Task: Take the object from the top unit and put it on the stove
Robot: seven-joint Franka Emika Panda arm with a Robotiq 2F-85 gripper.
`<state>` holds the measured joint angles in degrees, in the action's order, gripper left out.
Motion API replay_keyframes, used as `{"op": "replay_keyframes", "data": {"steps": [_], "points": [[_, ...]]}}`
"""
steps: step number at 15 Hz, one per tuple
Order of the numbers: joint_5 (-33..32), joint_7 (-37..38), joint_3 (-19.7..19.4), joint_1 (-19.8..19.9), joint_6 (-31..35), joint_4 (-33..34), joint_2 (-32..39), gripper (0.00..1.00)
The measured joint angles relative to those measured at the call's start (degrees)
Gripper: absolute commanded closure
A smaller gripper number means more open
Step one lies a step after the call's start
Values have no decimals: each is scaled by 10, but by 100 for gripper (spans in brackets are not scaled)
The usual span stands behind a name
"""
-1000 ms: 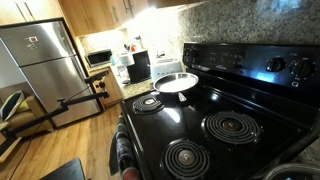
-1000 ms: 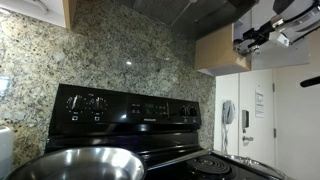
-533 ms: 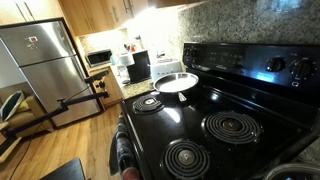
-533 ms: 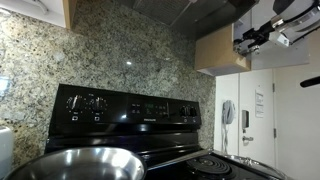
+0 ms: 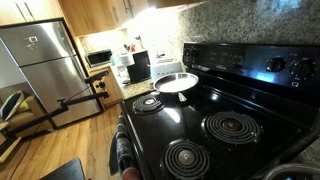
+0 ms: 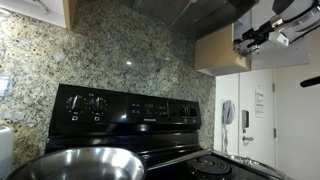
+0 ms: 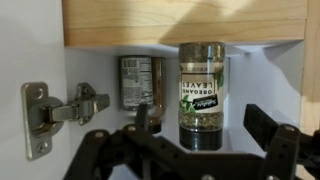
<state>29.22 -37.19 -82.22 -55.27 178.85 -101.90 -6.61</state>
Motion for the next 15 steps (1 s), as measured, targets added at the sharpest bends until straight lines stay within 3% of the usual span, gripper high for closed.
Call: {"op": "replay_keyframes", "data": {"steps": [8, 9, 11, 15], "points": [[-1, 0, 0, 1, 0, 0, 3, 95], [-1, 0, -1, 1, 0, 0, 3, 53], [-1, 0, -1, 2, 0, 0, 3, 57], [-2, 0, -1, 4, -2, -1, 3, 29]]}}
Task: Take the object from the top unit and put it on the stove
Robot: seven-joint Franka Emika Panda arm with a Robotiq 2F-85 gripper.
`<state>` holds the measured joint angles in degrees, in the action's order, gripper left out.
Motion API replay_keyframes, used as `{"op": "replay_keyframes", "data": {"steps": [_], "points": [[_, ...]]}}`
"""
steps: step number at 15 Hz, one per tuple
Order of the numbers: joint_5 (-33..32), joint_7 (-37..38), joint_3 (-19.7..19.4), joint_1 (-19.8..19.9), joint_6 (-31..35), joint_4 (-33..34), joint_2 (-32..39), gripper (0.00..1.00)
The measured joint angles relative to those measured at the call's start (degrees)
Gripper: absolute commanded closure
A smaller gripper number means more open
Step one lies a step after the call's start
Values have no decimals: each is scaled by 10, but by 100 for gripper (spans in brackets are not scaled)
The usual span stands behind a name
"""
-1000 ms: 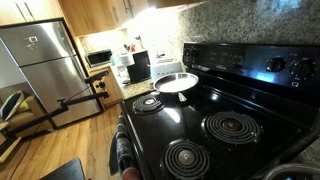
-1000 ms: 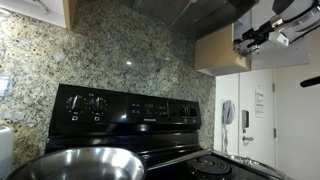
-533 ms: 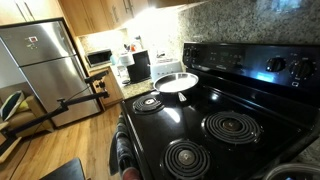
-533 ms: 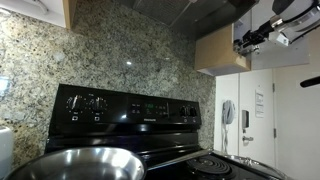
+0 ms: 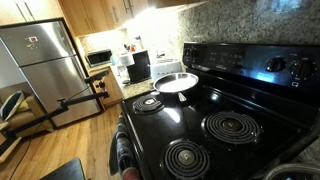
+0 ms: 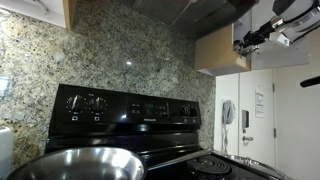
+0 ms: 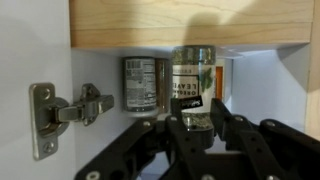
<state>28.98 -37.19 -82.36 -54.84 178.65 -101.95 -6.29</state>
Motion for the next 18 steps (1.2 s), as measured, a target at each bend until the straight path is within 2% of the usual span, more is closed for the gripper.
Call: {"op": "replay_keyframes", "data": {"steps": [4, 10, 18], "points": [[-17, 0, 0, 0, 0, 0, 0, 1], [-42, 0, -6, -1, -1, 1, -2, 0], [-84, 0, -34, -18, -1, 1, -13, 0]]}}
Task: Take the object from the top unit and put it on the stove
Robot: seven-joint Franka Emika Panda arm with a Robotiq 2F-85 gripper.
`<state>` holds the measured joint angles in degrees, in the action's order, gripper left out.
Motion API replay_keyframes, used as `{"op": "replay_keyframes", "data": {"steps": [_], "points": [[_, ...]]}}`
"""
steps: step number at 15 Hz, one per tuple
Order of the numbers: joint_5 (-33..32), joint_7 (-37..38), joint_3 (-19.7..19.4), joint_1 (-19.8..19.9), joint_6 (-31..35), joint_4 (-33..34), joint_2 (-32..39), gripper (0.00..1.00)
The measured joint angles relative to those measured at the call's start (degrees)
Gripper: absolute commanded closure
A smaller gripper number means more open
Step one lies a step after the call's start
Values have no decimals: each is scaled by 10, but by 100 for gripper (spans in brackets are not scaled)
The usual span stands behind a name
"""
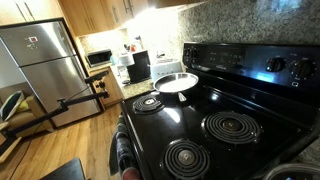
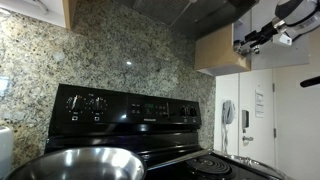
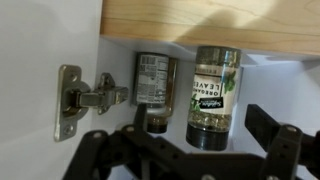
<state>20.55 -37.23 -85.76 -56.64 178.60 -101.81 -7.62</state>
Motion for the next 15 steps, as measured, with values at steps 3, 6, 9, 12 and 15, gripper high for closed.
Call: {"op": "replay_keyframes", "data": {"steps": [3, 6, 9, 12, 15], "points": [[-27, -17, -13, -20, 3, 2, -14, 0], [-56, -34, -33, -50, 3, 10, -30, 0], [-79, -42, -61, -84, 3, 22, -41, 0], [-98, -42, -90, -116, 3, 33, -47, 0], [-113, -42, -122, -145, 3, 40, -48, 0]]}}
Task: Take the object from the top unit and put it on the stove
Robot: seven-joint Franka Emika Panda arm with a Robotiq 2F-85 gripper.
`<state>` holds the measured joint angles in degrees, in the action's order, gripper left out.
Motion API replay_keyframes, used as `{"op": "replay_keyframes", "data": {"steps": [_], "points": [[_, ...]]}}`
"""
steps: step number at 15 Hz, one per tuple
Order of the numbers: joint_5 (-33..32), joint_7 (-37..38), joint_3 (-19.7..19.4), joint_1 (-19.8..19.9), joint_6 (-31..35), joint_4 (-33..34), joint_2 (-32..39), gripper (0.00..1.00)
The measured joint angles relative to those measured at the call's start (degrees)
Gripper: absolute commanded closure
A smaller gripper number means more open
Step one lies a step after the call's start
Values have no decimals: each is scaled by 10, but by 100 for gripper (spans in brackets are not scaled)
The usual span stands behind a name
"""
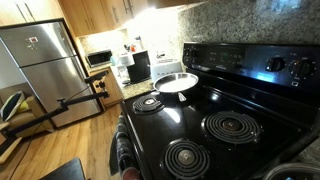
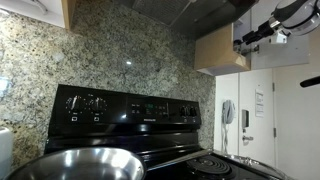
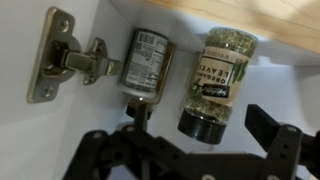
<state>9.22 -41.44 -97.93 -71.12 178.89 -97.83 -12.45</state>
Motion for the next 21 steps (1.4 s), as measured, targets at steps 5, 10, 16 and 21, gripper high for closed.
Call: {"op": "replay_keyframes", "data": {"steps": [5, 10, 16, 21], "points": [[-29, 0, -44, -45, -1, 16, 0, 0], [-54, 0, -76, -87, -1, 34, 0, 0], [-67, 1, -117, -133, -6, 43, 0, 42], [-67, 4, -157, -161, -9, 46, -1, 68]]}}
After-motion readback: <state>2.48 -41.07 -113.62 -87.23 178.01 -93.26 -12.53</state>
